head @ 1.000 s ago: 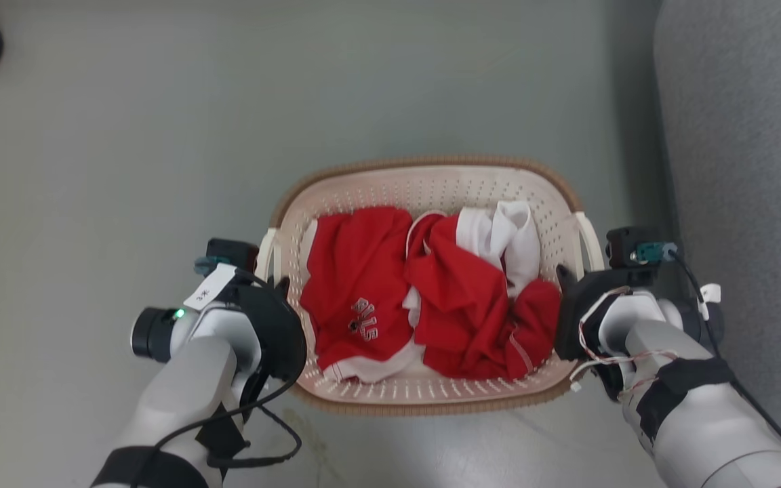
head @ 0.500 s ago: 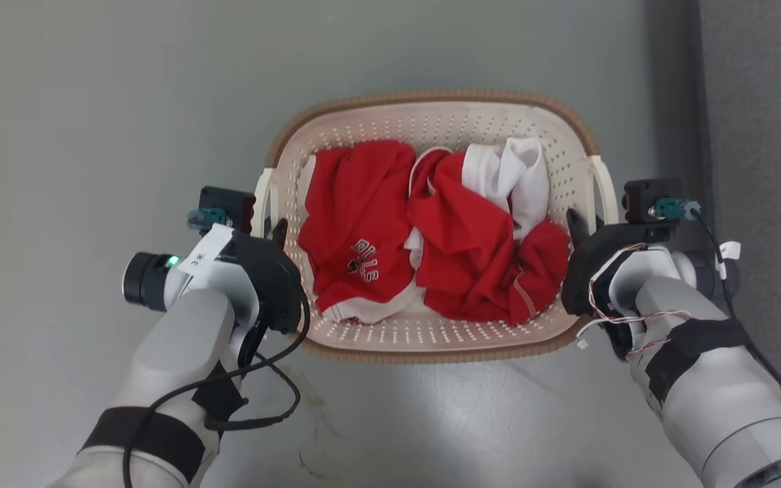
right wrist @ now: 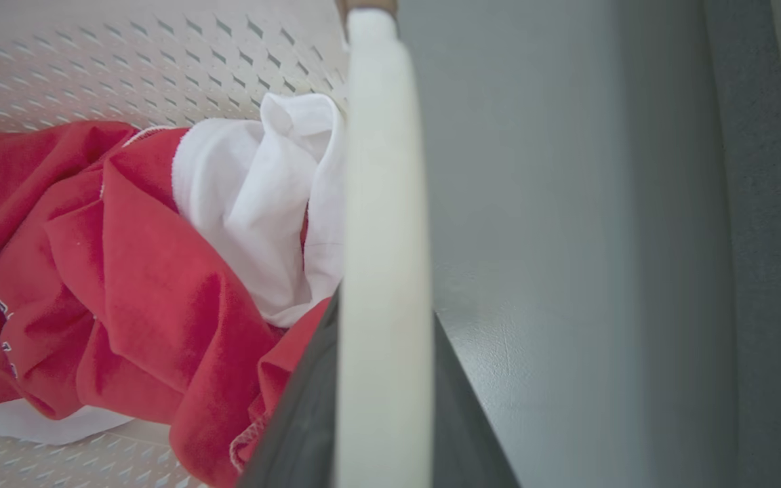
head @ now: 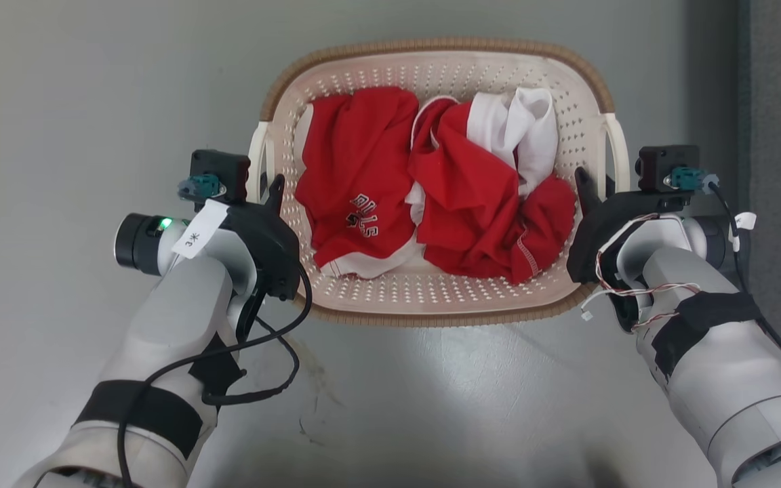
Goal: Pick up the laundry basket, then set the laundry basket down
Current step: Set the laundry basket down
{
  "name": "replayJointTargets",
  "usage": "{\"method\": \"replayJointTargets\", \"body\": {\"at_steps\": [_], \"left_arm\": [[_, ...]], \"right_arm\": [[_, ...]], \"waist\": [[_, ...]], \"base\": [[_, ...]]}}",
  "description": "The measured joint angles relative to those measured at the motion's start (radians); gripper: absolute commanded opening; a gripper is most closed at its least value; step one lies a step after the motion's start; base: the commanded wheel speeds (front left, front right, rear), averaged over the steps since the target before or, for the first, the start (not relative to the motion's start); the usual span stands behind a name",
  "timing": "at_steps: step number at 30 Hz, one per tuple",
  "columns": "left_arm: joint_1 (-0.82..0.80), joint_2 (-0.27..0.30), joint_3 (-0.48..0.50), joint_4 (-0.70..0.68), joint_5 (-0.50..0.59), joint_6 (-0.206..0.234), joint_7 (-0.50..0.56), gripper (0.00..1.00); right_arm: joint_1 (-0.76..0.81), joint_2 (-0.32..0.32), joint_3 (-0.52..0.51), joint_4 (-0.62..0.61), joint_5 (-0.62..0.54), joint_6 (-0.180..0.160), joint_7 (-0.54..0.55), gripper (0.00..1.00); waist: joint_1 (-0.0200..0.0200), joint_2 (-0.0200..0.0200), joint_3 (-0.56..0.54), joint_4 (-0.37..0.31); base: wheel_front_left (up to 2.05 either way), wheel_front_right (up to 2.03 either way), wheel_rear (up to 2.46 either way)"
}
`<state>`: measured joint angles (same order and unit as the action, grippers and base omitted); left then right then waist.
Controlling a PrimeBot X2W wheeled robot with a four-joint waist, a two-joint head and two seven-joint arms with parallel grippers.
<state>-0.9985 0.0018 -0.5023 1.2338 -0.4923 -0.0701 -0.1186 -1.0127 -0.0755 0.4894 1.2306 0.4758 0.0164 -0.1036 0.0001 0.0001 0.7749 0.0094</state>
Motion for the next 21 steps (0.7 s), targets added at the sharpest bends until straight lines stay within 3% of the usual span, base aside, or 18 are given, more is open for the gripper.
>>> {"method": "replayJointTargets", "body": {"at_steps": [21], "left_arm": [[-0.059,0.000,-0.007,0.008,0.008,0.001,-0.060,0.00]], "right_arm": [[-0.052,-0.005,0.002,0.004,-0.002,-0.003,-0.058,0.00]], "waist": [[-0.0001,0.0000,0.104,0.014]], "base": [[0.00,0.00,0.00]]}}
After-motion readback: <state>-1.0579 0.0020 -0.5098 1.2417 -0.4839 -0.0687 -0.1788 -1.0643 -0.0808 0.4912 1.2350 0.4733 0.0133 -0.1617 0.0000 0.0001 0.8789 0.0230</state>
